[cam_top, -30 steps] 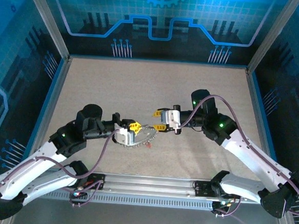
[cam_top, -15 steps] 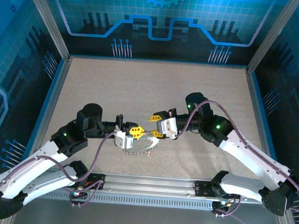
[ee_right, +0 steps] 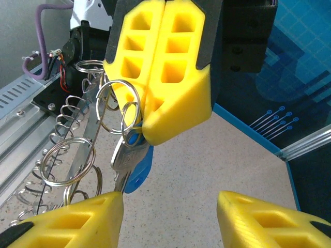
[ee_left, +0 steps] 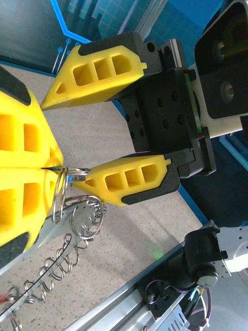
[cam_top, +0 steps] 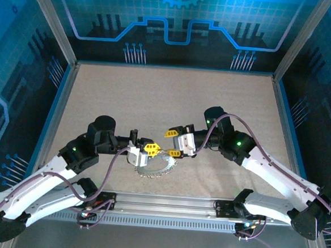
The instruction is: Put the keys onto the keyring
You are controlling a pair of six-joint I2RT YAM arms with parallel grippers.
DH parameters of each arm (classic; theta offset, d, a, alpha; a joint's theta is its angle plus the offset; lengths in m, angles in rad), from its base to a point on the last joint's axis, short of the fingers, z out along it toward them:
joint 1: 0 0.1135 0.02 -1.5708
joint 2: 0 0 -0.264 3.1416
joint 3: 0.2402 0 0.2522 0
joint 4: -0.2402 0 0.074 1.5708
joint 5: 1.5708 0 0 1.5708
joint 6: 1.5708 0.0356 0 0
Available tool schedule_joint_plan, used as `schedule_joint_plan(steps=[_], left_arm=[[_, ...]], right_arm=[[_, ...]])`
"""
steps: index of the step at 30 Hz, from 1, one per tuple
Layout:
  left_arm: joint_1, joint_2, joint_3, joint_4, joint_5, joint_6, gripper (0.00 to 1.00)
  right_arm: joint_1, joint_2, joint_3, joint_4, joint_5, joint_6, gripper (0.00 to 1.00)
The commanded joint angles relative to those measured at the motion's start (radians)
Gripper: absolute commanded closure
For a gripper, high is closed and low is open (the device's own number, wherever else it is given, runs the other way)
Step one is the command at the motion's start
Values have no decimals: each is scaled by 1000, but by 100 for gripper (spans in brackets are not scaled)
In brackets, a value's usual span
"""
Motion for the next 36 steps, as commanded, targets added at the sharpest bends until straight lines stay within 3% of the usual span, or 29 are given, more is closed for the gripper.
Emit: schedule_joint_plan(steps=[1, 5, 11, 16, 24, 36], left_arm=[[3, -7, 5, 110, 11, 13, 100], [3, -6, 6, 109, 10, 15, 100], [4, 7, 9, 103, 9, 26, 100], [3, 22, 7, 124, 0, 31, 100], [0, 47, -9, 178, -8, 30, 100], [-1, 52, -21, 178, -58, 48, 100]], right_arm=[[2, -1, -27, -25, -105, 17, 47], [-23, 29, 0, -103, -225, -28, 46], [-35, 79, 42, -184, -228, -66, 44], [-36, 85, 19, -64, -158, 33, 45], [-34, 77, -65, 167, -159, 196, 54], [-36, 32, -83, 157, -100, 148, 89]])
